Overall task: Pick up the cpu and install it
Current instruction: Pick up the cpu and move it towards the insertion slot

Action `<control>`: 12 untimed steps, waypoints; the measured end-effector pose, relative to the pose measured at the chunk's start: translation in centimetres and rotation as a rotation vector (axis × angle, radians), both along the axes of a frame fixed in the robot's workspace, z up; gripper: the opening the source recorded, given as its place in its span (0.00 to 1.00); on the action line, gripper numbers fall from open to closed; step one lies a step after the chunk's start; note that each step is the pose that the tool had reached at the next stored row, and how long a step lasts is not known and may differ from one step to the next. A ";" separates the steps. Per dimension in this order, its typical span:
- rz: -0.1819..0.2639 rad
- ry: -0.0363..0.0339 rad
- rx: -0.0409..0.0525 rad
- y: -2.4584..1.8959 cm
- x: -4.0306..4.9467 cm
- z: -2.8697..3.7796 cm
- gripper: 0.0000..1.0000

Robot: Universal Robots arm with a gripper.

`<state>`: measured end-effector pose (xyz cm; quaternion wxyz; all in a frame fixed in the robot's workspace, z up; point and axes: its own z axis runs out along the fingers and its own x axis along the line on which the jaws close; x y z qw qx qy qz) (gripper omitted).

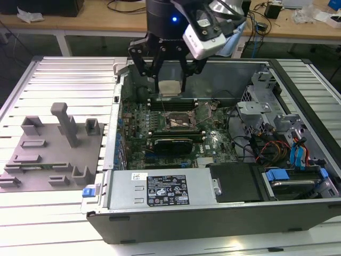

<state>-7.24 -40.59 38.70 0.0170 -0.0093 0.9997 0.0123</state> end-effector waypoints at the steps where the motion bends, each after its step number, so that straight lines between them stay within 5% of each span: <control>1: 0.000 0.0000 0.0000 0.00 0.38 0.00 0.55; 8: 0.000 0.0000 -0.0001 0.00 2.71 0.00 0.55; 12: 0.000 0.0000 -0.0001 0.00 3.02 0.00 0.55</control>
